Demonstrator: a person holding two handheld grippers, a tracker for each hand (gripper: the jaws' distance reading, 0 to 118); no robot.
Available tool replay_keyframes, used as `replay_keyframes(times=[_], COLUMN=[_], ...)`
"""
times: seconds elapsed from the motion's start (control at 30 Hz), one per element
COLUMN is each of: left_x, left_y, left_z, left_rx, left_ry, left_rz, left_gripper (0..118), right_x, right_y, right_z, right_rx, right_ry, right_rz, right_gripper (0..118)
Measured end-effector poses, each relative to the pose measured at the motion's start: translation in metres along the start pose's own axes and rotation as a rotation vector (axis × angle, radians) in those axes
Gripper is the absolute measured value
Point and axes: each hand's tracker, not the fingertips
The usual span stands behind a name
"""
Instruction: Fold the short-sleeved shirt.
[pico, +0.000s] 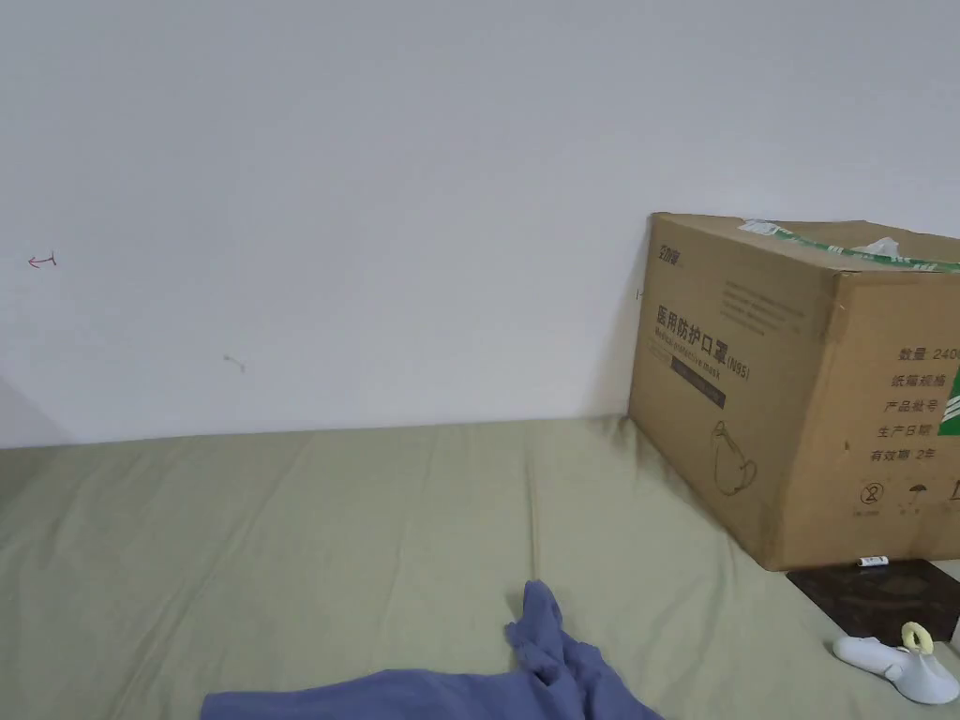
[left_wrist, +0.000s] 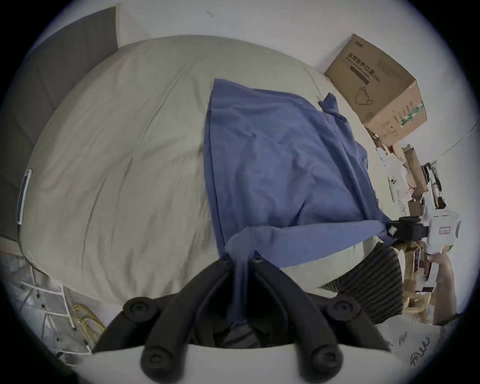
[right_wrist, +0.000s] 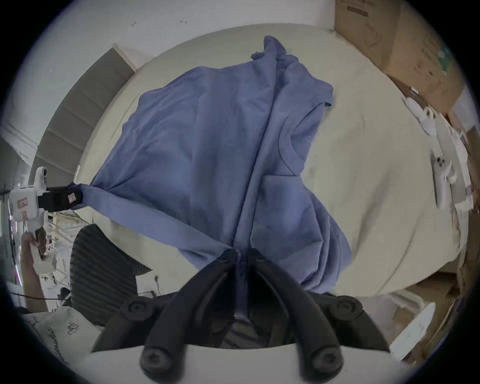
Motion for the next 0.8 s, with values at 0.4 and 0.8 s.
replay_keyframes(times=[0.4,0.8], left_x=[0.022,0.082], left_y=[0.023,0.056], left_z=[0.027,0.084], left_rx=[0.208,0.821], left_ry=[-0.102,-0.196], left_rz=[0.091,-0.018], left_gripper=[108,0], right_x=[-0.002,-0.056], right_y=[0.005,0.021], right_z=[0.042,0.144], right_rx=[0.258,1.090], right_ry=[-0.045,-0.034], right_rz=[-0.189,-0.041], right_gripper=[99,0])
